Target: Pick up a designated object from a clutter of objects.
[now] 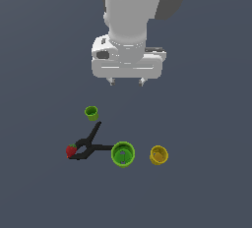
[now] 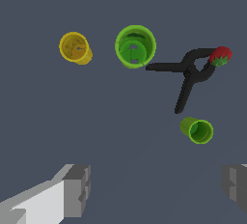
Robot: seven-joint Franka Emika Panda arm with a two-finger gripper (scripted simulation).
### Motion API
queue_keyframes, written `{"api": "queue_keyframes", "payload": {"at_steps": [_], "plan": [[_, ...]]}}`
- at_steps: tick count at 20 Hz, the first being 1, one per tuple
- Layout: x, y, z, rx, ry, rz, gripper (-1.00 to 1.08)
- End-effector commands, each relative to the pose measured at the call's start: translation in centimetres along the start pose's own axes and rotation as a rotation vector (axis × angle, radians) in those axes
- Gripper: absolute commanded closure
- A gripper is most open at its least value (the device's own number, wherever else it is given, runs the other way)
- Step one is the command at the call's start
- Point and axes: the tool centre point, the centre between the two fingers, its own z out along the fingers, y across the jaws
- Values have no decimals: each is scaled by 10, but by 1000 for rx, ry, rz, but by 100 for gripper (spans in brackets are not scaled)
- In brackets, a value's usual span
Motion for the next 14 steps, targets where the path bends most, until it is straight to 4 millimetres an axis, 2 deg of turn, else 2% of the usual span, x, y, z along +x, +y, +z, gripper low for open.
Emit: {"api": "queue_keyframes", "payload": {"at_steps": [1, 9, 14], "plan": [[0, 0, 0, 0, 0, 0, -92], [9, 11, -17, 24, 45, 17, -92], [9, 11, -17, 24, 46, 17, -92]]}}
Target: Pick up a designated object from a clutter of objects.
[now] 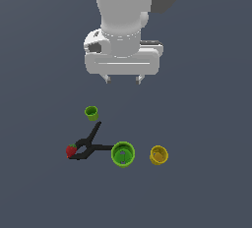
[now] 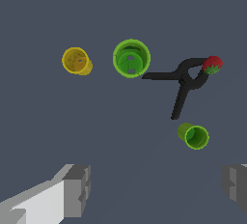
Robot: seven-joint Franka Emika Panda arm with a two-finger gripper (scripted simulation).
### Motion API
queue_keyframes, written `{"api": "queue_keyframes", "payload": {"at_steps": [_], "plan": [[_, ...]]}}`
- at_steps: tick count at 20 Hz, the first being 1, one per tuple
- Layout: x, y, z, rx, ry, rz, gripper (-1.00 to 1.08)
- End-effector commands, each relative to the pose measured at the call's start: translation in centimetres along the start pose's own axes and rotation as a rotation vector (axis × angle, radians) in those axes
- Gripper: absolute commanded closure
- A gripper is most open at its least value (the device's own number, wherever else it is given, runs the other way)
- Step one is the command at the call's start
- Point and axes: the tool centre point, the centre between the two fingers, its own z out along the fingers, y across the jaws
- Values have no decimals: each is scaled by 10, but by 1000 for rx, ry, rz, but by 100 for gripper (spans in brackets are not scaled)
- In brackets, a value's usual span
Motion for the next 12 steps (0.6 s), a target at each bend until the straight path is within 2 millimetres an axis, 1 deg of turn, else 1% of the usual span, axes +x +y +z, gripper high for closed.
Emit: {"api": "queue_keyframes", "payload": {"at_steps": [1, 6, 12], "plan": [[1, -1, 2, 0, -1, 0, -92], [13, -7, 9, -3, 1, 6, -92], [37, -21, 29, -7, 3, 19, -92]]}}
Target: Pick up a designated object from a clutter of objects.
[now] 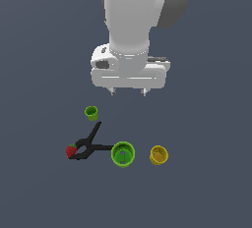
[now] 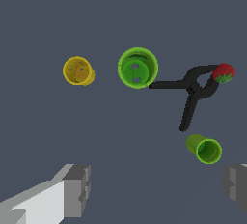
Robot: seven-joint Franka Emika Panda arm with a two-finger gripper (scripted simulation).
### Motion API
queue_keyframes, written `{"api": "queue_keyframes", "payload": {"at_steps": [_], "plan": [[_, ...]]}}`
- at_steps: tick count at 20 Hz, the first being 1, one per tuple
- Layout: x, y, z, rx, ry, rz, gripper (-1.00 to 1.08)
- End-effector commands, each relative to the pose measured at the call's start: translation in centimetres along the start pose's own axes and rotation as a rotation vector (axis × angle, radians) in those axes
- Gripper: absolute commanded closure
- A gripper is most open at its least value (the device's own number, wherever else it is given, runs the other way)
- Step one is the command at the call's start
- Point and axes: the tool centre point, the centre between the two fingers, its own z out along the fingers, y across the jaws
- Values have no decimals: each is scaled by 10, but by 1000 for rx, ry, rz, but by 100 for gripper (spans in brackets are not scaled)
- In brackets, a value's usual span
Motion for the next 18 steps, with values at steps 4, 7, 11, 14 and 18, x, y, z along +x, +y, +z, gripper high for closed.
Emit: {"api": "queue_keyframes", "payload": {"at_steps": [4, 7, 11, 14, 18], "plan": [[28, -20, 27, -4, 3, 16, -92], [46, -34, 48, -6, 6, 27, -92], [68, -55, 78, -8, 9, 42, -92], [82, -71, 103, -8, 12, 54, -92], [98, -92, 136, -7, 15, 69, -92]]}}
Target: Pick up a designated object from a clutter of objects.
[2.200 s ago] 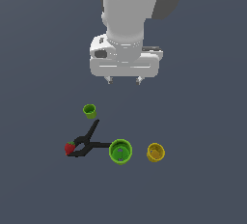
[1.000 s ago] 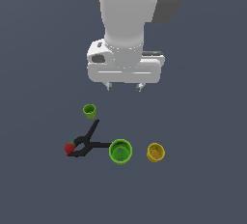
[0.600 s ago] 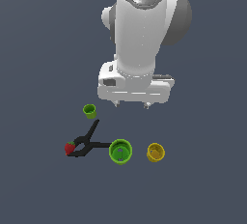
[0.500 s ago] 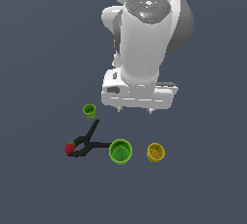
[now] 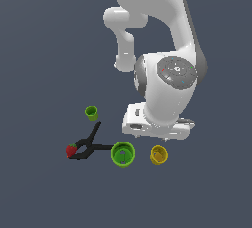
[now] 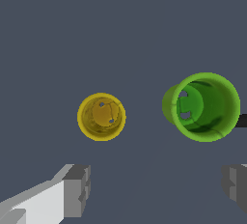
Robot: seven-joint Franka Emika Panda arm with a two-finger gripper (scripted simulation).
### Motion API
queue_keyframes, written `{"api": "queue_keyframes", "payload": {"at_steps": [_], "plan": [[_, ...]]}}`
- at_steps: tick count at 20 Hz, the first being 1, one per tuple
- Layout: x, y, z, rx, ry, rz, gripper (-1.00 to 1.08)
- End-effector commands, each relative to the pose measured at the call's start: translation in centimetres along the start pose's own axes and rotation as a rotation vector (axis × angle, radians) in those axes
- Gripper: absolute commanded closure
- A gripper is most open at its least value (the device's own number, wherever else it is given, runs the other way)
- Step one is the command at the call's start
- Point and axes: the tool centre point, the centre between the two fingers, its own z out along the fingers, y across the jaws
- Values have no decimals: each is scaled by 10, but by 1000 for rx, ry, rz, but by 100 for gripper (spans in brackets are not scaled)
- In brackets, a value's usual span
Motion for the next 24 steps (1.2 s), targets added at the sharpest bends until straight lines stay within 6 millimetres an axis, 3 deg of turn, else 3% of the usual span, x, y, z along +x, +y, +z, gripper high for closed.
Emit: {"api": "queue_keyframes", "payload": {"at_steps": [1, 10, 24], "plan": [[8, -13, 20, 1, 3, 10, -92], [20, -44, 71, 4, 7, 31, -92], [21, -51, 97, 5, 6, 36, -92]]}}
